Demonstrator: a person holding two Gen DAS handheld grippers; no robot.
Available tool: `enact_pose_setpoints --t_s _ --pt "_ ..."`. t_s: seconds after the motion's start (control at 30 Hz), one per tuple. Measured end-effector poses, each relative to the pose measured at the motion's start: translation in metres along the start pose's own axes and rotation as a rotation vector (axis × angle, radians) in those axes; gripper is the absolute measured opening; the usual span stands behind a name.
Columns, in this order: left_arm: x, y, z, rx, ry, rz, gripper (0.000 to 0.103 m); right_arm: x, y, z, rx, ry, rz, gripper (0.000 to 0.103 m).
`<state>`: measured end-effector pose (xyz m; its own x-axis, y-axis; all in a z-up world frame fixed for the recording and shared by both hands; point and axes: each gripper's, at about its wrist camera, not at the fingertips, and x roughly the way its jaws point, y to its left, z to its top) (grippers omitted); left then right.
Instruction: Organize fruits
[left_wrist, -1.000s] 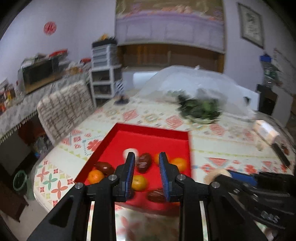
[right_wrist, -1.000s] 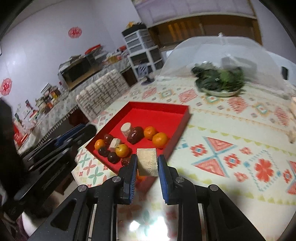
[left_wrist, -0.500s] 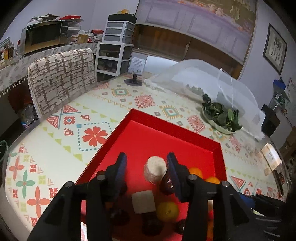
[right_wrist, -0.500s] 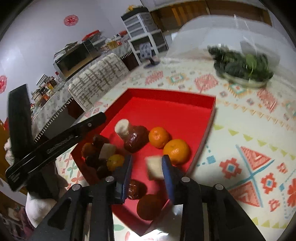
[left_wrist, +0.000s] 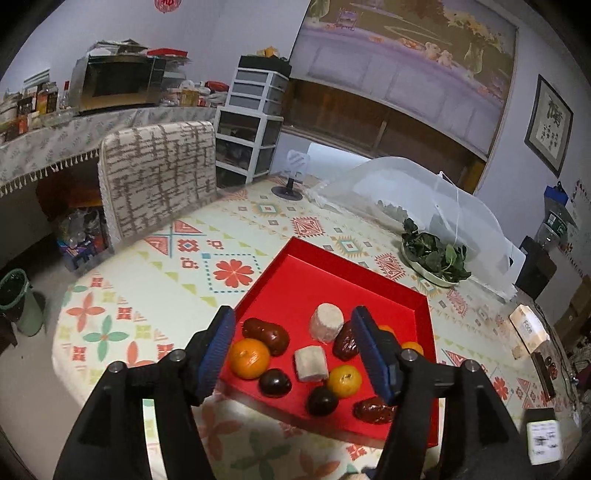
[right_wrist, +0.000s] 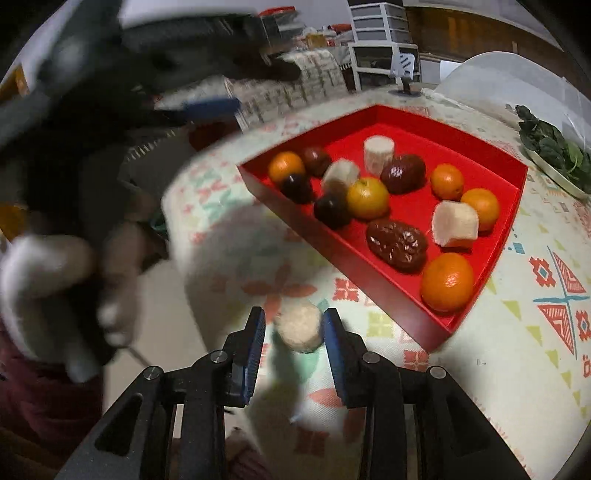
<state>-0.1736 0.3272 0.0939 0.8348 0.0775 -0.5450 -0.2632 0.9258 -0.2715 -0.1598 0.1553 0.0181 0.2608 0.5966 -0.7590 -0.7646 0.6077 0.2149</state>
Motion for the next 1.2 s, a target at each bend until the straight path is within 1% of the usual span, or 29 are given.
enact_pose_setpoints --t_s 0.03,0.17,0.27,0.37,0.43,0.47,0.5,0.53,0.57,0.6,0.63,0.7,0.73,0.77,0.8,0.83,0.87,0.9,0.93,1.0,1.07,1.2 --pt "-0.002 0.0 -0.001 0.001 -0.003 0.001 0.065 0.0 0.001 0.0 -0.011 -0.016 -0.014 0.035" --pt "-0.004 0.001 -0.003 -0.011 -0.006 -0.013 0.065 -0.001 0.005 0.0 -0.028 -0.014 -0.052 0.031" --pt "-0.008 0.003 -0.002 -0.017 -0.017 -0.013 0.065 -0.016 0.003 0.003 -0.017 -0.056 -0.044 0.031" --pt "-0.013 0.006 -0.001 -0.026 -0.039 0.001 0.065 -0.041 -0.002 0.021 0.01 -0.143 -0.044 0.031" --pt "-0.015 0.005 0.0 -0.019 -0.054 0.019 0.069 -0.052 -0.01 0.037 0.022 -0.188 -0.068 0.031" --pt "-0.016 0.003 -0.001 -0.01 -0.064 0.034 0.071 -0.054 -0.017 0.047 0.032 -0.207 -0.095 0.032" --pt "-0.018 0.002 -0.001 -0.002 -0.073 0.046 0.072 -0.051 -0.023 0.054 0.041 -0.213 -0.109 0.032" --pt "-0.019 -0.001 -0.002 0.011 -0.083 0.058 0.074 -0.046 -0.027 0.061 0.048 -0.204 -0.112 0.035" --pt "-0.022 -0.006 -0.002 0.03 -0.096 0.076 0.079 -0.037 -0.036 0.067 0.06 -0.183 -0.117 0.039" --pt "-0.025 -0.009 -0.003 0.048 -0.113 0.097 0.082 -0.033 -0.042 0.069 0.073 -0.176 -0.133 0.046" --pt "-0.031 -0.015 -0.004 0.071 -0.147 0.128 0.087 -0.03 -0.048 0.07 0.087 -0.178 -0.145 0.047" --pt "-0.044 -0.023 -0.006 0.094 -0.217 0.178 0.095 -0.034 -0.055 0.07 0.112 -0.195 -0.14 0.047" --pt "-0.057 -0.029 -0.007 0.1 -0.285 0.219 0.102 -0.041 -0.057 0.067 0.124 -0.211 -0.139 0.047" --pt "-0.065 -0.033 -0.008 0.097 -0.322 0.244 0.103 -0.048 -0.059 0.063 0.137 -0.228 -0.142 0.049" --pt "-0.073 -0.038 -0.009 0.085 -0.357 0.285 0.103 -0.053 -0.06 0.06 0.145 -0.237 -0.144 0.053" --pt "-0.077 -0.04 -0.01 0.076 -0.365 0.312 0.103 -0.059 -0.061 0.056 0.152 -0.249 -0.146 0.056" --pt "-0.079 -0.043 -0.013 0.063 -0.363 0.354 0.103 -0.064 -0.062 0.051 0.156 -0.257 -0.152 0.056" --pt "-0.079 -0.045 -0.015 0.058 -0.36 0.374 0.103 -0.068 -0.062 0.048 0.157 -0.258 -0.157 0.057" --pt "-0.077 -0.048 -0.017 0.067 -0.353 0.371 0.103 -0.07 -0.062 0.042 0.159 -0.253 -0.161 0.057" --pt "-0.07 -0.052 -0.021 0.093 -0.289 0.339 0.103 -0.074 -0.065 0.028 0.17 -0.243 -0.165 0.057" --pt "-0.06 -0.054 -0.027 0.081 -0.207 0.319 0.103 -0.076 -0.067 0.018 0.182 -0.23 -0.171 0.057" --pt "-0.044 -0.059 -0.041 0.073 -0.096 0.308 0.103 -0.075 -0.074 -0.003 0.215 -0.198 -0.176 0.057"
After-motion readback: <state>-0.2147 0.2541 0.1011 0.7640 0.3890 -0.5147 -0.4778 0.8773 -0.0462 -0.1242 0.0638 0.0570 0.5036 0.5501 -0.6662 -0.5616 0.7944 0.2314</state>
